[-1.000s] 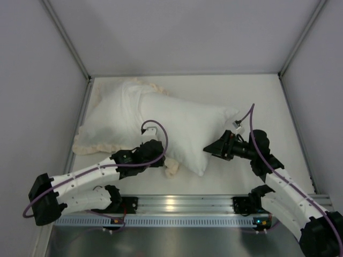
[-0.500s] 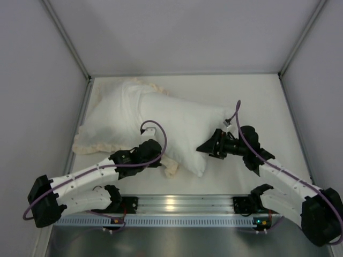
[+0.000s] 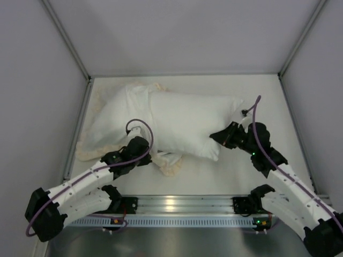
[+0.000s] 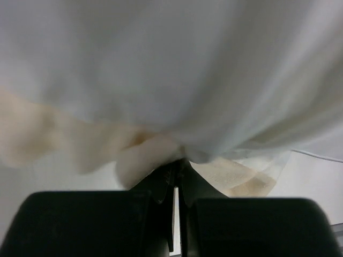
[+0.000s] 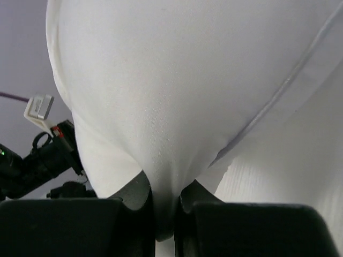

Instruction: Remove the pillowcase from the pillow

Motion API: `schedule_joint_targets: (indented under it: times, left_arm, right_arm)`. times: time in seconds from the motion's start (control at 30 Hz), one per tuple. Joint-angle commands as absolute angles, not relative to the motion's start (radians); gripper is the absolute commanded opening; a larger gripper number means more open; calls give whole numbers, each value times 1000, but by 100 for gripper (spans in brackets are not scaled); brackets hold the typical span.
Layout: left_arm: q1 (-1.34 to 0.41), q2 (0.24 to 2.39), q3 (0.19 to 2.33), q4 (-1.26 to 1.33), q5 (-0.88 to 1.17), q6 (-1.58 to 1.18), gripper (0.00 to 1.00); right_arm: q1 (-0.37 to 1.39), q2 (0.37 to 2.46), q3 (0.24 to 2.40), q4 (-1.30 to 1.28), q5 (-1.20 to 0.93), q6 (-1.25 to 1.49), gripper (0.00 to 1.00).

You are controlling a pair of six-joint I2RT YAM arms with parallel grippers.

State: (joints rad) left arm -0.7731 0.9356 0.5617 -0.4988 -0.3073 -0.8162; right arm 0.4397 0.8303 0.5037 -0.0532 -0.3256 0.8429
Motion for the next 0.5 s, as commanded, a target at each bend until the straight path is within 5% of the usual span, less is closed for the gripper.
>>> schedule_joint_targets:
  times: [0.0,0.33,0.47]
  left_arm:
    - [-703,890,546,-543,-316,-821,0]
    - [-666,795,563,-621,-370,-861,0]
    - [-666,779,554,-626,-355,-862,0]
  right_arm:
    - [313,701,679,-254,-90,692,0]
    - [-358,624,801,-477,-397,589,0]
    - [-428,655,799,-476,-417,609,0]
